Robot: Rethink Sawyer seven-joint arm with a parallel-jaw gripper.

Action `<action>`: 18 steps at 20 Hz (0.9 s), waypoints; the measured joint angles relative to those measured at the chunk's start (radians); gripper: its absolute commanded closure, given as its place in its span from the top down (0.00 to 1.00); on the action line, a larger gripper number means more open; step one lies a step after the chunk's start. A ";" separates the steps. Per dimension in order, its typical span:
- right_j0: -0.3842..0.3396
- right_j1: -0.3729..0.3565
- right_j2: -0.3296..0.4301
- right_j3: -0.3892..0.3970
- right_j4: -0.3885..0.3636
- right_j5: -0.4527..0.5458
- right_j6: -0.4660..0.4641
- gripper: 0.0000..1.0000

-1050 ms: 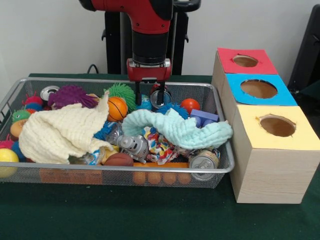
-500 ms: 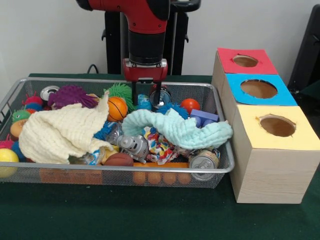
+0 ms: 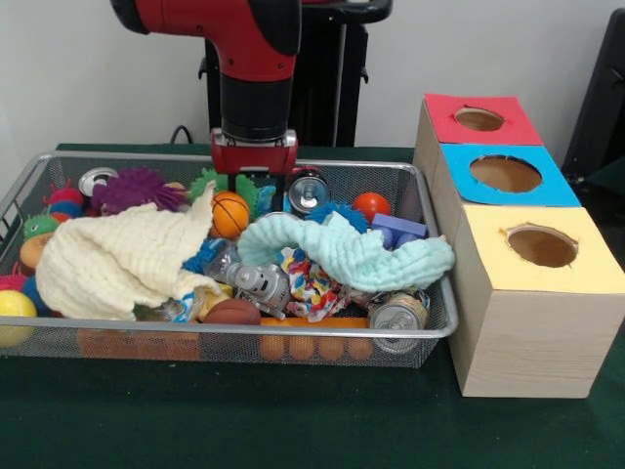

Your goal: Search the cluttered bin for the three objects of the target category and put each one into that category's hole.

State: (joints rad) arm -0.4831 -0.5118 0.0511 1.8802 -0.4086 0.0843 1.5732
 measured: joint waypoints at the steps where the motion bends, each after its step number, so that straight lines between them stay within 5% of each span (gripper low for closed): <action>1: -0.003 0.004 0.003 -0.006 -0.005 0.002 0.000 1.00; 18: -0.093 0.023 0.131 -0.098 -0.096 0.229 0.000 1.00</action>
State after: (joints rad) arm -0.5758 -0.4889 0.1823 1.7818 -0.5050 0.3129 1.5732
